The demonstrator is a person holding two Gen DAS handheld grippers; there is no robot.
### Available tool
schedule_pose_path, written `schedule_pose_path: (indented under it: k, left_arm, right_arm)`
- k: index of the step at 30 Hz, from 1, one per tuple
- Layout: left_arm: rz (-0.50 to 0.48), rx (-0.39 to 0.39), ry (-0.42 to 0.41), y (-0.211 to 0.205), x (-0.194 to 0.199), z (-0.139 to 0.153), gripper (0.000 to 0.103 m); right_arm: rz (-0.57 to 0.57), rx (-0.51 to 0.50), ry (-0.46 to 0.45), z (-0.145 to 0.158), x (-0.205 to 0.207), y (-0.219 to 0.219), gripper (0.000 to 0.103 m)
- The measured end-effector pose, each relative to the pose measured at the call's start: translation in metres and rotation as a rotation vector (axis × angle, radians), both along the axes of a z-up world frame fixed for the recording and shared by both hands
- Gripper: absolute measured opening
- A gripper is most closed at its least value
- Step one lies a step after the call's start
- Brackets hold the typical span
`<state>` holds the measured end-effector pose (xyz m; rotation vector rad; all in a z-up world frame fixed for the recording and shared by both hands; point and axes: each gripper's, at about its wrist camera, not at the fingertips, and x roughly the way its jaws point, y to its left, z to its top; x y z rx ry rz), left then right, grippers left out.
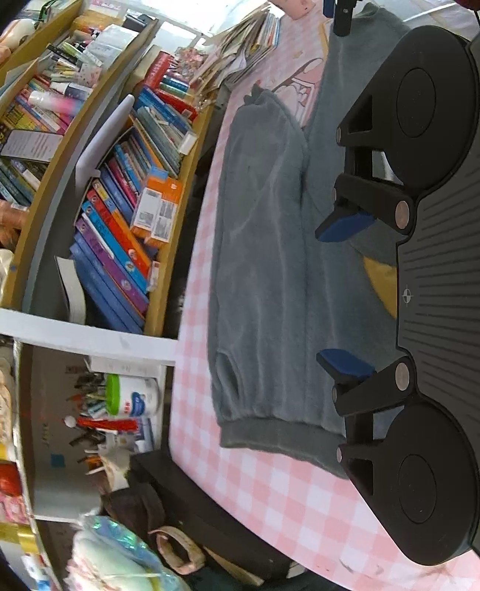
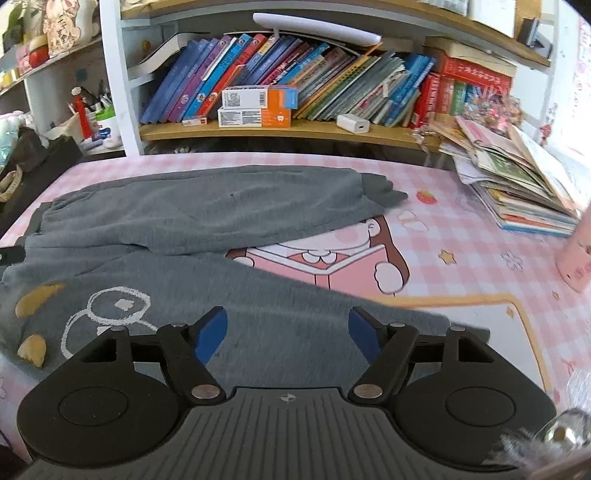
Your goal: Fold clothes
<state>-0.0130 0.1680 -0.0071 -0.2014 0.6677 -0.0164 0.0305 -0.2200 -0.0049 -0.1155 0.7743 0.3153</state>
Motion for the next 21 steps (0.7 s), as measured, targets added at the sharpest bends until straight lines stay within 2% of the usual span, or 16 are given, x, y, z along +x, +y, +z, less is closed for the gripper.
schedule_pose_path:
  k: [10,16,21]
  left_arm:
    - [0.058,0.050,0.030,-0.036,0.030,0.010,0.067]
    - [0.057,0.075,0.081,-0.053,0.044,0.007,0.067]
    - [0.057,0.095,0.087,-0.061,0.056,0.012,0.067]
  right_arm:
    - [0.116,0.066,0.053,-0.009,0.063,-0.022,0.072]
    - [0.177,0.092,0.072,-0.018,0.093,-0.025,0.072]
    - [0.216,0.104,0.073,-0.017,0.115,-0.028,0.072]
